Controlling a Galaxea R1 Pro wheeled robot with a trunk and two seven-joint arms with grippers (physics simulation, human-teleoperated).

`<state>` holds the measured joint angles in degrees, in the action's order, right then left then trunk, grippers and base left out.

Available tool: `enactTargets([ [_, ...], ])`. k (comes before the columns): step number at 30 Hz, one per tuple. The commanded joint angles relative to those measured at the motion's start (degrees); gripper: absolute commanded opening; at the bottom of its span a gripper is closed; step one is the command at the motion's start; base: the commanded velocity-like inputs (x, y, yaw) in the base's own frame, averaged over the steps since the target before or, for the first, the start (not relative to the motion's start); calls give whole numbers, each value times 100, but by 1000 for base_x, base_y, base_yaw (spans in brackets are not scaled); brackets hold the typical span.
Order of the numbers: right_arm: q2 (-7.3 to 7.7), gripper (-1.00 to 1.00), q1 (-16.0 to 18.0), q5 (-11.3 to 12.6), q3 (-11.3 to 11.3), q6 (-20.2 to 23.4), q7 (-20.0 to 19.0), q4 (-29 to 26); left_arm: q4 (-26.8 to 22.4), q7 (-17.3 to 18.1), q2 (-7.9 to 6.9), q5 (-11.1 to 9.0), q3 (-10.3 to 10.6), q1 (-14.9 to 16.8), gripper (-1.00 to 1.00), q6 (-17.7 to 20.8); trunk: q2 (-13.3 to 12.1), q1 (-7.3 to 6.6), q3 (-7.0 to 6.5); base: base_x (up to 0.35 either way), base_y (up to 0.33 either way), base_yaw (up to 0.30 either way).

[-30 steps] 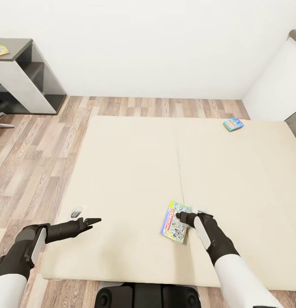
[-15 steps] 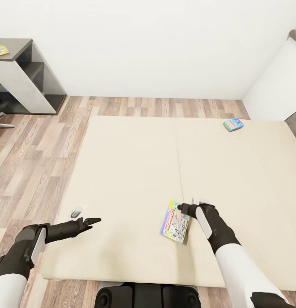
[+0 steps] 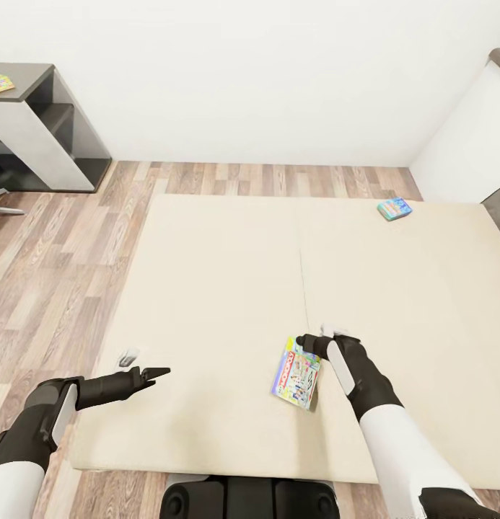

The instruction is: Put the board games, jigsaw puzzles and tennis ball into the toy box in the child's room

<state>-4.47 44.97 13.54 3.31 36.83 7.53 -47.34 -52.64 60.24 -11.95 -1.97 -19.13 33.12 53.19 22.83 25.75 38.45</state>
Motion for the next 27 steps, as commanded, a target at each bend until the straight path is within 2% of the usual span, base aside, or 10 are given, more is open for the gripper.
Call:
enactTargets([
  [1,-8,100,18,61,10,22,44,-14,-1,6,0,-20,-6,2,100,51,9,3,14,0,0,0],
  [9,-18,100,96,61,5,19,48,-36,-1,6,-9,-22,-11,3,100,51,9,3,80,0,0,0],
  [20,-13,100,113,67,3,15,55,-39,-1,80,-109,-46,-10,3,100,63,9,3,182,0,0,0],
  [23,-11,100,111,68,3,12,55,-35,-1,289,-180,-52,-11,2,100,66,9,3,210,0,0,0],
  [27,-11,100,110,69,3,10,55,-32,-1,841,-293,-48,-11,2,100,68,9,3,248,0,0,0],
])
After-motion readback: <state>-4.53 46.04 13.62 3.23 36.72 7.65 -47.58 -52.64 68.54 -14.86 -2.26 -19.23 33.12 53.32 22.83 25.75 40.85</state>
